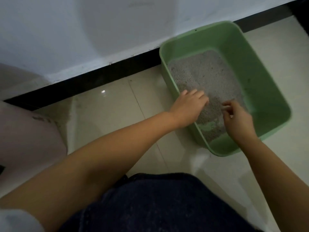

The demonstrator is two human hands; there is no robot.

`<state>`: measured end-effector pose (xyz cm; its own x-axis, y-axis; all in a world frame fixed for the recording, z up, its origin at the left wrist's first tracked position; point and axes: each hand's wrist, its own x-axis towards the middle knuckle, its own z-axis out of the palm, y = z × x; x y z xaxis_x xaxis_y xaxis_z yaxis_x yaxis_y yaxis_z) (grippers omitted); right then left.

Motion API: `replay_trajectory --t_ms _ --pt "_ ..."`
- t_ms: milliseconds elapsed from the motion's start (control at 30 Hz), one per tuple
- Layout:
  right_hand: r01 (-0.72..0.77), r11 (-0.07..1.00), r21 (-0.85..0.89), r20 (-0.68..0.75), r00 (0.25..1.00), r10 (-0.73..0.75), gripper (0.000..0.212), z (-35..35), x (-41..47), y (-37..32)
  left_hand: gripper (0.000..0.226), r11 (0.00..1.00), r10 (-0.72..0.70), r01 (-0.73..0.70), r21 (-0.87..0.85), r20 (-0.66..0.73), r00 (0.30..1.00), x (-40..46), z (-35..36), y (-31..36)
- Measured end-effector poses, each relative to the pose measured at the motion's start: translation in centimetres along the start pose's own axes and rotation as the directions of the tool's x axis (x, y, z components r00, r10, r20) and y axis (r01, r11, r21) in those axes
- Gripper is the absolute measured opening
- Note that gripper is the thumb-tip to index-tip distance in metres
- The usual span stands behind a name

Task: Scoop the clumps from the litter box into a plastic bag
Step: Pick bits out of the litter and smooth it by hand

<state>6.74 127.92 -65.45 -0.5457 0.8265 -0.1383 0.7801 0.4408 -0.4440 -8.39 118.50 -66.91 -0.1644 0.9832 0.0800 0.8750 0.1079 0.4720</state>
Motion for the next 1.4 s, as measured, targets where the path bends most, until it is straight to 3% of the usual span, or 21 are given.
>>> replay_trajectory --t_ms 100,200,267,333,467,633,1000,1200,1300,1400 --pt "0.050 0.997 0.054 -0.120 0.992 -0.043 0.020 0.5 -1.1 -2.1 0.026 0.998 -0.048 0.041 -0.047 -0.165 0.985 -3.5 -0.7 -1.0" --pt "0.252 0.957 0.144 -0.171 0.959 -0.227 0.016 2.1 -2.6 -7.3 0.024 0.938 -0.342 0.298 -0.180 -0.323 0.882 -9.2 -0.8 -4.8" --pt "0.390 0.905 0.172 -0.051 0.921 -0.387 0.015 4.7 -3.6 -10.5 0.023 0.831 -0.554 0.493 -0.256 -0.315 0.770 -13.3 -0.5 -7.6" --pt "0.438 0.877 0.195 0.167 0.867 -0.470 0.016 8.8 -4.6 -12.4 0.020 0.739 -0.673 0.625 -0.250 -0.267 0.689 -16.9 0.2 -10.0" --pt "0.302 0.941 0.152 0.471 0.815 -0.338 0.027 15.9 -5.5 -13.3 0.031 0.638 -0.770 0.746 -0.191 -0.158 0.618 -20.4 1.7 -12.6" --pt "0.329 0.944 0.040 0.419 0.852 -0.314 0.027 18.9 -5.2 -13.8 0.041 0.627 -0.778 0.768 -0.129 -0.155 0.609 -20.7 3.0 -13.3" --pt "0.443 0.896 -0.030 0.260 0.869 -0.421 0.008 20.6 -5.5 -14.0 0.022 0.631 -0.765 0.767 -0.116 -0.255 0.591 -20.8 3.6 -13.7" --pt "0.470 0.866 -0.170 0.430 0.826 -0.364 0.023 20.2 -4.8 -14.6 0.028 0.632 -0.760 0.774 -0.030 -0.218 0.612 -20.5 3.3 -14.0" --pt "0.403 0.915 -0.027 0.381 0.850 -0.363 0.023 17.8 -4.4 -14.8 0.034 0.662 -0.739 0.741 -0.111 -0.264 0.620 -19.1 2.3 -12.7" --pt "0.372 0.890 0.263 0.192 0.884 -0.426 0.014 12.8 -4.0 -15.0 0.030 0.751 -0.656 0.631 -0.193 -0.329 0.679 -14.6 -0.2 -10.3"
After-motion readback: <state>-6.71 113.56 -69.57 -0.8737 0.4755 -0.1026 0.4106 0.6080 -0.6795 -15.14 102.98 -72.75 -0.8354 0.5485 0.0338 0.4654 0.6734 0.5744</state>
